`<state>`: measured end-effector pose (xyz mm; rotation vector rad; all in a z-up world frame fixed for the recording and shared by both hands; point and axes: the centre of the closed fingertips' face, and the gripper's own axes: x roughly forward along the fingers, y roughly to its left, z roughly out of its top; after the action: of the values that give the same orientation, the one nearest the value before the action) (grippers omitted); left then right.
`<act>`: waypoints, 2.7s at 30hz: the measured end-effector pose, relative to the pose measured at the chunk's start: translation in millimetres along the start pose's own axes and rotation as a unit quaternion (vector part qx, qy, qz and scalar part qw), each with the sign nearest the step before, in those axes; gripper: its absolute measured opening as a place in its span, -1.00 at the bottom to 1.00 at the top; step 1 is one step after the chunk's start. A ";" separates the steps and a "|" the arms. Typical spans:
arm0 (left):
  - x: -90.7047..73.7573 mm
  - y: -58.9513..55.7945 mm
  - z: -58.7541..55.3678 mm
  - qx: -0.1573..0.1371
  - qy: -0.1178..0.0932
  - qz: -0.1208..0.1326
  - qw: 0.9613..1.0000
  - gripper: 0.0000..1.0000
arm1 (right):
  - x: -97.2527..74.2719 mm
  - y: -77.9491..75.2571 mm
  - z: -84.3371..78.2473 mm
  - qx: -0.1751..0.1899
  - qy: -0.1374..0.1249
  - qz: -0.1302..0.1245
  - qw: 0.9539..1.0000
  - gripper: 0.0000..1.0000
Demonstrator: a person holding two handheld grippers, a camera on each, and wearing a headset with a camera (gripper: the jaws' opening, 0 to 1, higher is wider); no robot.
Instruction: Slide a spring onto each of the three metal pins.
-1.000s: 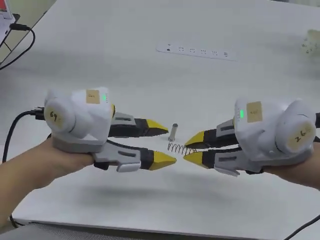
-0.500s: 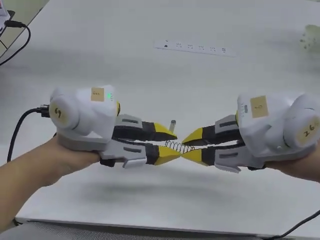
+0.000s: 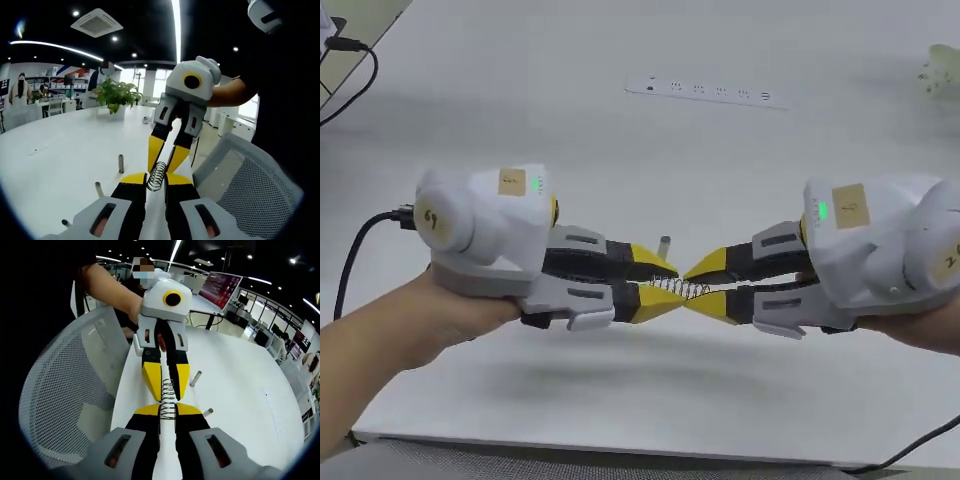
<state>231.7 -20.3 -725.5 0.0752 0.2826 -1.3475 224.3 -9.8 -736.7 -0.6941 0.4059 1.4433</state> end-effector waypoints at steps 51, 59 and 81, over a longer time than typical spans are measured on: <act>-3.8 -12.6 0.5 0.010 0.001 -0.013 1.000 -0.96 | -5.1 9.8 -4.3 0.038 -0.009 0.016 0.999 -0.82; -4.1 -11.8 1.5 0.009 0.003 -0.014 1.000 -0.96 | -4.5 8.7 -3.2 0.041 -0.007 0.015 0.999 -0.83; -4.7 -11.9 -0.4 -0.006 0.002 -0.022 1.000 -0.95 | -10.2 7.3 -2.2 0.033 -0.008 0.018 0.999 -0.86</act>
<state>219.2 -18.4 -723.5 0.0629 0.2965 -1.3890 216.4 -19.1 -733.2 -0.6247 0.4546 1.4612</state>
